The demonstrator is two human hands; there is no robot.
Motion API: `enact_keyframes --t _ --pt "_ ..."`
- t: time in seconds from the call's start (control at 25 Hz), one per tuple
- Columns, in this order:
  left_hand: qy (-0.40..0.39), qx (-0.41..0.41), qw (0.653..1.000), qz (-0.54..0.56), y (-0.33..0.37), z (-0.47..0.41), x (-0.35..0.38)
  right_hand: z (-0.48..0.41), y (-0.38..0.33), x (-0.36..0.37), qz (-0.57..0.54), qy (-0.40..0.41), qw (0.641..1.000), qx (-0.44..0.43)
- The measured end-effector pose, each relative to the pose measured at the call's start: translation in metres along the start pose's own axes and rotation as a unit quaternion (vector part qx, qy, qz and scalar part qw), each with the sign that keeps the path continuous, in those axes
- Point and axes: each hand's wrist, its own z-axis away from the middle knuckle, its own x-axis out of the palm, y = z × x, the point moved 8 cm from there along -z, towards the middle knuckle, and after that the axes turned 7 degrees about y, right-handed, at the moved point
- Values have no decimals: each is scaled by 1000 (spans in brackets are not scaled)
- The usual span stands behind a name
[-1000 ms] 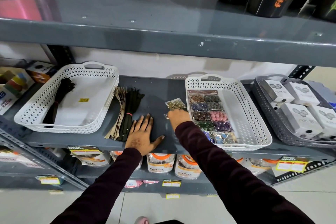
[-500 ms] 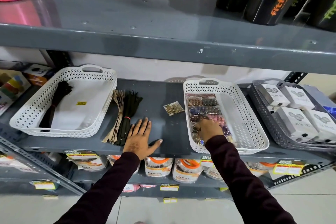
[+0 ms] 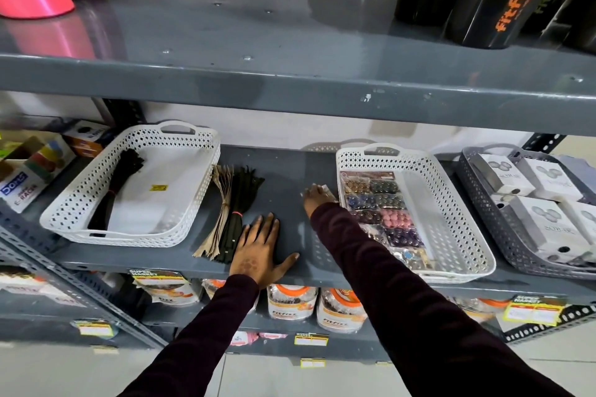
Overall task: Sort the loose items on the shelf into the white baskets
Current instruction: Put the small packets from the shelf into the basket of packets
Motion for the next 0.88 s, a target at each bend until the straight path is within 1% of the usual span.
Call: enact_keyframes --t 0.08,0.16,0.32,0.4,0.48,0.6,0.64,0.68,0.72,0.76,0.8,0.88 --pt "-6 -3 1000 -4 -1 -1 1 1 1 12 42 -5 999 21" --pt "-8 -3 1000 -4 -1 -1 0 13 -8 2 43 53 997 22" --pt "9 3 1000 15 2 0 -5 48 -15 -41 -23 138 990 12" --pt "-1 8 1000 7 2 1 -4 73 4 -68 -51 191 980 38" --pt "-11 11 1000 -3 2 1 -2 98 42 -82 -60 229 967 92" --pt "-5 7 1000 -19 2 -1 -3 128 114 -71 -37 201 960 193" --pt "-6 9 1000 -25 3 -1 -3 132 132 -59 -29 170 962 213" --pt "-12 12 1000 -25 3 -1 -3 132 144 -43 -35 124 966 223" --pt "-19 15 999 -21 4 -1 -2 131 149 -26 -54 75 970 224" --pt "-23 15 999 -17 4 0 -2 130 151 -12 -81 44 970 225" --pt "-21 14 1000 -15 5 -1 -2 128 154 -4 -105 40 966 233" --pt "-21 11 1000 -15 6 -1 -3 125 163 -8 -112 77 955 263"
